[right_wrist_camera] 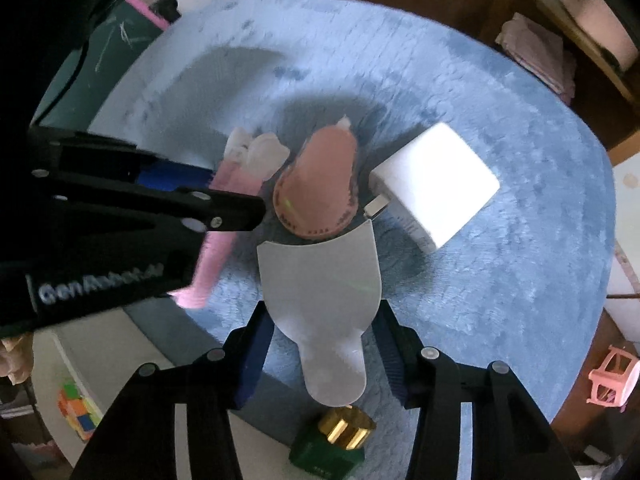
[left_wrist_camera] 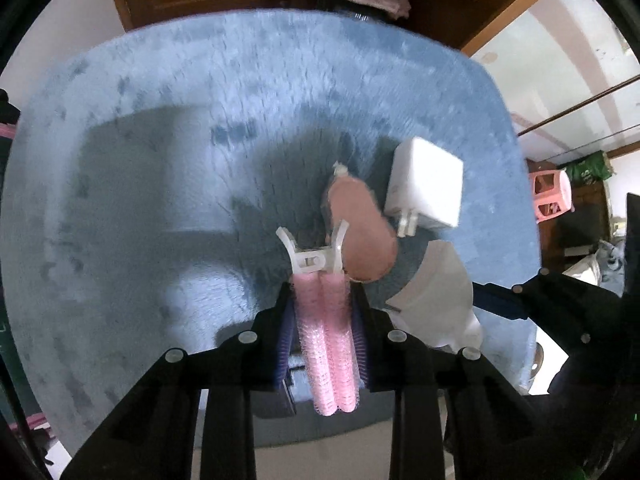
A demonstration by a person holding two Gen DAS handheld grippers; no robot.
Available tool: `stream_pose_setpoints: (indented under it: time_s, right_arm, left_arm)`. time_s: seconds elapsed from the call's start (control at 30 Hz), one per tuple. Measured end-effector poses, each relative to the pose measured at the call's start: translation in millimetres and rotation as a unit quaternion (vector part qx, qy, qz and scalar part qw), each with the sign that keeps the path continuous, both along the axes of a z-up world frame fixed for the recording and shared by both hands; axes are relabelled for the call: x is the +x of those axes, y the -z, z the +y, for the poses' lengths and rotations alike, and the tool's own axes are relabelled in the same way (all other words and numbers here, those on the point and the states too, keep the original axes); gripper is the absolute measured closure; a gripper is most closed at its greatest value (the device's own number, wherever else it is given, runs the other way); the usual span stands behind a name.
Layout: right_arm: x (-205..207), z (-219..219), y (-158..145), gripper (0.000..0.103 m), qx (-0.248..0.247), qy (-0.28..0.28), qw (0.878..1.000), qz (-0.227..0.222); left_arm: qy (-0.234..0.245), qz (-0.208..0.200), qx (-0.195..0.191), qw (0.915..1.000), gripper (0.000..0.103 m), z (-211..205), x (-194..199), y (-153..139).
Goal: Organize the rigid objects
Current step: 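Carry the pink curler and white piece into the tray and open both grippers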
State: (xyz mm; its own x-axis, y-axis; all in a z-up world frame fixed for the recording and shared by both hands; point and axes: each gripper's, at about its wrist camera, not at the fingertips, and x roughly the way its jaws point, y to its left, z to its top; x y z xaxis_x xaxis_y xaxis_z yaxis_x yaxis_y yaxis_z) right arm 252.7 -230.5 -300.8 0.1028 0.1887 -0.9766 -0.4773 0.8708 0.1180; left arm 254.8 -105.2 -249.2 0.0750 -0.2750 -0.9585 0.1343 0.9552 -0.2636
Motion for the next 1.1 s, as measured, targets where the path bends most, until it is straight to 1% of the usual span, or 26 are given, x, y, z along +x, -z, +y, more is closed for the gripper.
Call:
stream_pose_setpoints:
  time_s: [0.1, 0.2, 0.23, 0.3, 0.33, 0.47, 0.53, 0.57, 0.63, 0.67, 0.7, 0.83, 0.9, 1.0, 1.1]
  right_arm:
    - [-7.1, -5.9, -18.5, 0.052, 0.015, 0.014, 1.000, -0.013]
    - [-17.3, -8.1, -33.9, 0.052, 0.028, 0.027, 0.999, -0.028]
    - [-22.3, -9.6, -41.0, 0.052, 0.032, 0.031, 0.998, -0.035]
    - [-30.9, -13.4, -59.8, 0.052, 0.041, 0.042, 0.997, -0.051]
    - [-34.9, -11.1, -67.6, 0.052, 0.045, 0.046, 0.996, -0.058]
    - [-49.8, -6.0, -104.7, 0.052, 0.060, 0.067, 0.992, -0.090]
    - [-66.1, -5.1, -127.1, 0.052, 0.068, 0.078, 0.988, -0.111]
    - [-69.4, -3.9, -133.6, 0.052, 0.070, 0.081, 0.987, -0.116]
    - [-89.0, -4.5, -156.6, 0.052, 0.081, 0.096, 0.983, -0.136]
    - [-92.1, -4.8, -161.2, 0.052, 0.085, 0.101, 0.981, -0.142]
    - [-104.0, -5.0, -172.6, 0.052, 0.090, 0.110, 0.978, -0.153]
    - [-135.7, -6.1, -194.3, 0.052, 0.094, 0.138, 0.970, -0.180]
    - [-153.6, -7.1, -201.4, 0.052, 0.097, 0.153, 0.965, -0.188]
    - [-173.6, -9.5, -202.9, 0.052, 0.097, 0.170, 0.962, -0.189]
    - [-190.8, -12.2, -197.2, 0.052, 0.092, 0.187, 0.961, -0.183]
  left_arm:
    - [-0.005, -0.016, -0.013, 0.9998, 0.075, 9.9, -5.8, -21.4]
    - [-0.008, -0.038, -0.024, 0.9989, 0.075, 18.3, -13.1, -48.6]
    - [-0.009, -0.050, -0.028, 0.9983, 0.075, 23.0, -16.8, -61.5]
    - [-0.010, -0.064, -0.034, 0.9973, 0.075, 29.8, -22.9, -76.5]
    - [-0.011, -0.074, -0.037, 0.9965, 0.075, 34.8, -27.4, -89.9]
    - [-0.009, -0.109, -0.031, 0.9935, 0.075, 37.2, -46.5, -119.9]
    - [-0.003, -0.130, -0.025, 0.9912, 0.075, 44.7, -62.9, -138.0]
    - [-0.001, -0.138, -0.022, 0.9902, 0.075, 45.8, -68.6, -143.5]
    - [0.003, -0.157, -0.019, 0.9875, 0.075, 51.4, -83.6, -156.6]
    - [0.004, -0.164, -0.017, 0.9862, 0.075, 53.7, -89.8, -161.6]
    - [0.003, -0.172, -0.016, 0.9849, 0.075, 56.7, -96.5, -166.4]
    - [-0.003, -0.186, -0.022, 0.9824, 0.075, 68.0, -117.4, -174.7]
    - [-0.001, -0.192, -0.017, 0.9812, 0.075, 71.3, -128.9, -174.7]
    - [0.006, -0.192, -0.009, 0.9814, 0.075, 73.2, -142.5, -170.3]
    - [0.020, -0.183, 0.006, 0.9829, 0.075, 72.7, -157.6, -157.5]
